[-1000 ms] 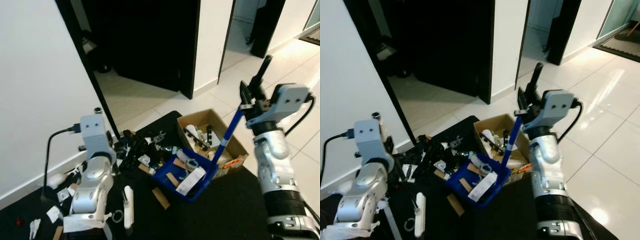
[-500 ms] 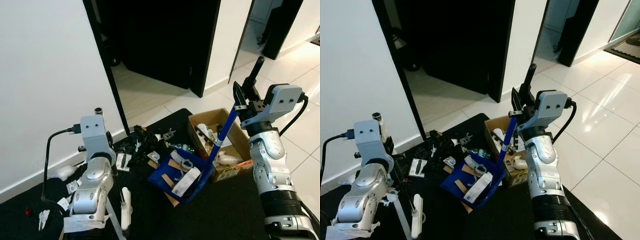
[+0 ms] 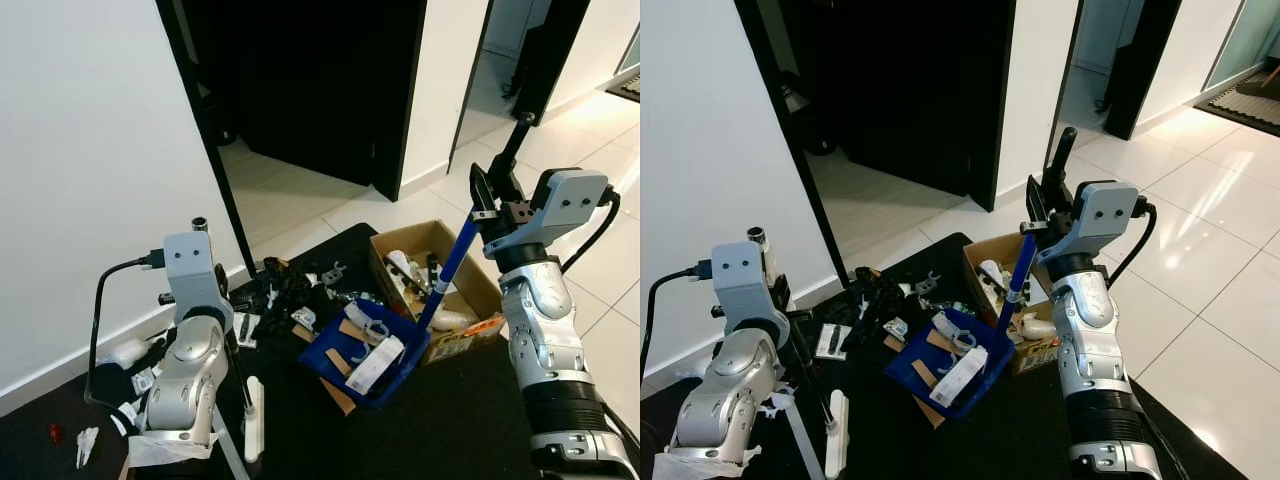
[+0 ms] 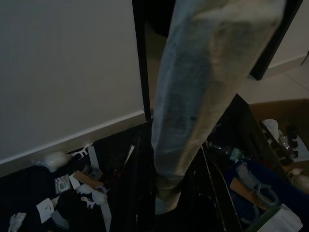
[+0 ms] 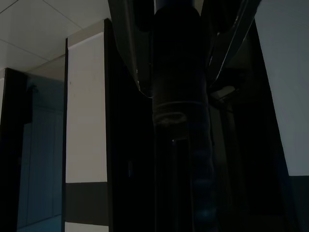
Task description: Sweep floor
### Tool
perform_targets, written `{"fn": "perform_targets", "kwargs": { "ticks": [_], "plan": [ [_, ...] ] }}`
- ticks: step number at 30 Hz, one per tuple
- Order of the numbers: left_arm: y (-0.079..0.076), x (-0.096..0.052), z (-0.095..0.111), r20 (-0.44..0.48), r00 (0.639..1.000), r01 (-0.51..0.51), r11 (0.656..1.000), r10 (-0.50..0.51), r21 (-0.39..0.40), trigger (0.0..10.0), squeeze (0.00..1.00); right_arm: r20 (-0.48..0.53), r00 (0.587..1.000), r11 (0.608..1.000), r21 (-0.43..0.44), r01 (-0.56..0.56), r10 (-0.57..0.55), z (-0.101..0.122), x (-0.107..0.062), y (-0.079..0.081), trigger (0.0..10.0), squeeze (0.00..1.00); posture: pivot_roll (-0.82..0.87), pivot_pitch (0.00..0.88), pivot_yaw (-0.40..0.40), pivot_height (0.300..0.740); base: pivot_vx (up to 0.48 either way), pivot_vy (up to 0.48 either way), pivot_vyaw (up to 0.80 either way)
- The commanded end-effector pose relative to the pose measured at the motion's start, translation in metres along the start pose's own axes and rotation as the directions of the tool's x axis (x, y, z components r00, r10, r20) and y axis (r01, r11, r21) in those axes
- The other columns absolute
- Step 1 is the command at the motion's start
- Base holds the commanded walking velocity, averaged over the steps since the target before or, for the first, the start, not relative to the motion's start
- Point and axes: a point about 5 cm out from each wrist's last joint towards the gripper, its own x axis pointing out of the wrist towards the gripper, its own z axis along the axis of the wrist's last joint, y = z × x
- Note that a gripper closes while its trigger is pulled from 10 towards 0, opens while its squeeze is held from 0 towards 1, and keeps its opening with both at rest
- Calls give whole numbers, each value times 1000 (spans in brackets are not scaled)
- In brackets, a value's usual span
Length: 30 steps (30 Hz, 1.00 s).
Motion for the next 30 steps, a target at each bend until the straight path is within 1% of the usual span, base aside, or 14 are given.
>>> {"fn": "perform_targets", "kwargs": {
  "ticks": [1,19,25,30],
  "plan": [
    [1,-3,3,25,1000,-10,1000,10,12,10000,0,62,998,1000,6,-2,2,13,2,0,10000,0,53,154,72,740,0,0,0],
    [3,-2,0,19,1000,-22,1000,22,9,10000,0,60,998,1000,5,-10,9,12,3,1,10000,0,53,147,69,740,0,0,0],
    [2,-2,1,34,999,-19,1000,19,14,10000,0,59,998,1000,7,-12,12,11,3,2,10000,0,52,147,69,740,0,0,0],
    [2,-3,2,50,999,-13,1000,12,17,10000,0,58,998,1000,6,-12,11,12,3,2,10000,0,50,150,69,740,387,0,0]
  ]
}}
